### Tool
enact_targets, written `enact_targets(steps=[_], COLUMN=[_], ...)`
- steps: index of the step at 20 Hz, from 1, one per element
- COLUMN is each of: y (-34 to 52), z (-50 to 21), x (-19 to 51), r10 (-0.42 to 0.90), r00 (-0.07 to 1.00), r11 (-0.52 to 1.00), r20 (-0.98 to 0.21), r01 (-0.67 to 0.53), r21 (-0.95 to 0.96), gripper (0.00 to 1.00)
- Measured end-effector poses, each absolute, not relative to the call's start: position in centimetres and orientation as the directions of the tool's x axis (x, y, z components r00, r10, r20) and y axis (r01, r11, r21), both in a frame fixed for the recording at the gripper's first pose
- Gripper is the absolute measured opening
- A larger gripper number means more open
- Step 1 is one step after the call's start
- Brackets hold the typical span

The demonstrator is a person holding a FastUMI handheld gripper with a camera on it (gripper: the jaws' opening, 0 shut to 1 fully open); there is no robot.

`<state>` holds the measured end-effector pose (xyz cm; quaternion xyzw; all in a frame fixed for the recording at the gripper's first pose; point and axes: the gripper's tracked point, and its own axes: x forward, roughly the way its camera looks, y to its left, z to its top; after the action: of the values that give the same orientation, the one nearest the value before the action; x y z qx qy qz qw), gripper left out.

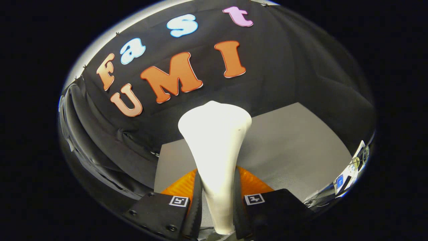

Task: Iron the clothes twice with a garment steamer, once on the left side and once on the right side.

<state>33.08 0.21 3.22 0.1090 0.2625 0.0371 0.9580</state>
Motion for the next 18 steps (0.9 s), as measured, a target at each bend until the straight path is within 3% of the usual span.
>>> enact_targets(steps=[1, 8, 18], y=[0.3, 2.8, 15.6], z=[3.7, 4.6, 10.3], x=[31.8, 23.6, 12.6], r10=[0.124, 0.037, 0.085], r00=[0.868, 0.924, 0.976], r11=[0.971, 0.976, 0.986], r20=[-0.480, -0.380, -0.201], r01=[-0.007, 0.048, -0.054], r21=[0.238, 0.212, 0.155], gripper=[0.39, 0.39, 0.39])
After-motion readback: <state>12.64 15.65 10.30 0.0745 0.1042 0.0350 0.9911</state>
